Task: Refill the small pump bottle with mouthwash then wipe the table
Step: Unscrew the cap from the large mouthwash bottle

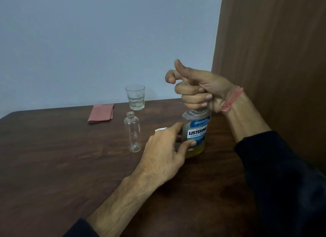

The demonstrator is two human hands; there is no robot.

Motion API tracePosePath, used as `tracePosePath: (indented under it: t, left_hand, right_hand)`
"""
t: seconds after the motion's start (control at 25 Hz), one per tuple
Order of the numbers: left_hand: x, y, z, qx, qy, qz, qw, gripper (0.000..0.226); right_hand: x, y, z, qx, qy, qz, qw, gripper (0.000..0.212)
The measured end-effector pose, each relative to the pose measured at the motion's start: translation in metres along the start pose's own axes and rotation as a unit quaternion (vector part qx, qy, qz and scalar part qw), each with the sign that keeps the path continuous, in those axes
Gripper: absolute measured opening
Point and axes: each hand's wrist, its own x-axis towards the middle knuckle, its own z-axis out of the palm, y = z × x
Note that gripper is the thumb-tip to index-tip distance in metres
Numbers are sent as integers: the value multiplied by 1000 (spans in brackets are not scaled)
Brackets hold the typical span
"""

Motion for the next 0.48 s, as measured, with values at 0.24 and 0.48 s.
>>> tracePosePath:
  t: [0.24,0.48]
  left_hand:
    - [2,0,-1,-26,-2,5,1000,50]
    - [8,-8,0,-85,-14,20,996,40]
  right_hand:
    - [9,-2,-9,33,-113,22,993,52]
    - [10,0,-22,38,-155,4,987,46]
